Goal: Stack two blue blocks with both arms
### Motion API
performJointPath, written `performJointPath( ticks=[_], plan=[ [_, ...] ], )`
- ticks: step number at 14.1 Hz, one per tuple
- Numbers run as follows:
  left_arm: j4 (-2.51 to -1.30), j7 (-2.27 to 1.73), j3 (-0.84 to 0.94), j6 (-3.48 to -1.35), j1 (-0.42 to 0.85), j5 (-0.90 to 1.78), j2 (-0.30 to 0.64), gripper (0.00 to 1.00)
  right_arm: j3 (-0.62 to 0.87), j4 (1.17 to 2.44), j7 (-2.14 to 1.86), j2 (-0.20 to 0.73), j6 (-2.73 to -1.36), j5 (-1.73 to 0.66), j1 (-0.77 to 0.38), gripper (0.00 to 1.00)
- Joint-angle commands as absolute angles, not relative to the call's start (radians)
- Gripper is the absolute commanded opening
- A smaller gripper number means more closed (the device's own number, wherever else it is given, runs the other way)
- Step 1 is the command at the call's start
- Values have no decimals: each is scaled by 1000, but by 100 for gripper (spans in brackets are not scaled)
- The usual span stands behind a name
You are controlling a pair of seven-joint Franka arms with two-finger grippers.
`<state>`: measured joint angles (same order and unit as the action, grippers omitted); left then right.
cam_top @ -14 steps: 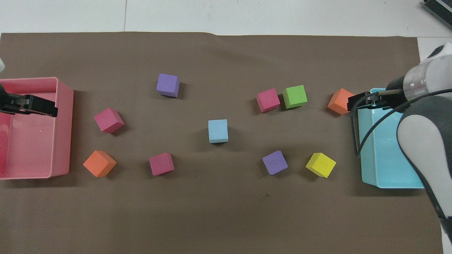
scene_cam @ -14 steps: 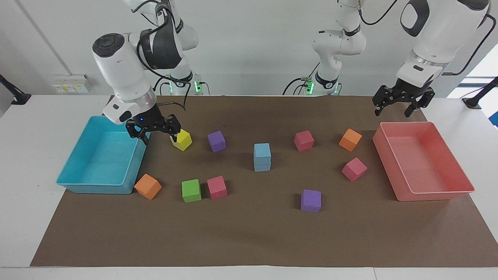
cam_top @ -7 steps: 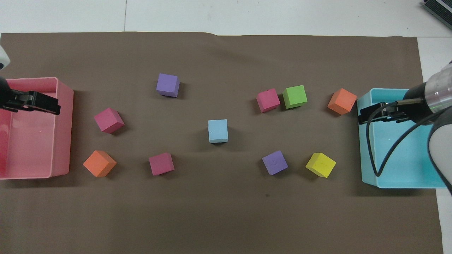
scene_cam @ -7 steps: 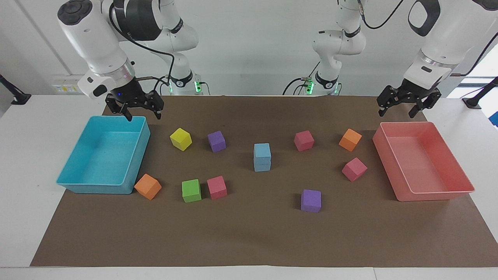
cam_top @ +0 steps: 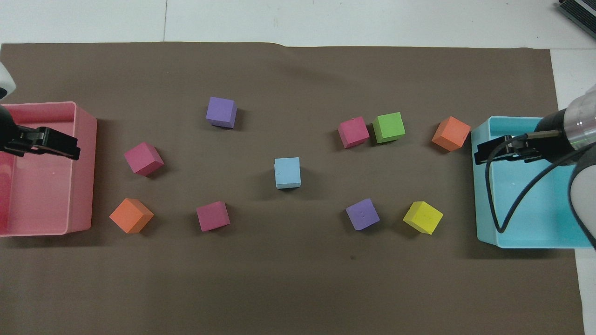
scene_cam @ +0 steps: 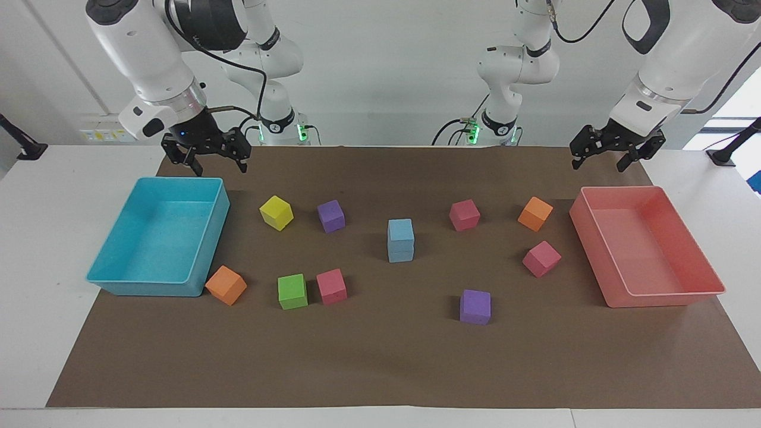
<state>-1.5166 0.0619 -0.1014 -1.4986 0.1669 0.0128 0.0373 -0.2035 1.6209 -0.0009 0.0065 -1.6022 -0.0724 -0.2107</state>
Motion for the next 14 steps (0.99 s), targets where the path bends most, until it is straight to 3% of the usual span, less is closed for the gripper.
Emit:
performJointPath(
  ticks=[1,7,11,14],
  plan=[
    [-1537,55,-100,-1522,158,15,20,100,-152,1611,11,-21,-1577,-52,-106,100],
    [-1538,51,-100,-1548,163,9,38,100,-103,1513,-12,-21,-1493,15,-26,100],
    [-1623,14,-95,-1580,175,3,-14,100,-95,1586,-37,-90,-1503,35,-40,100],
    [-1626,12,-95,-1574,175,2,-15,100,-95,1585,-40,-91,-1505,38,-40,100]
  ],
)
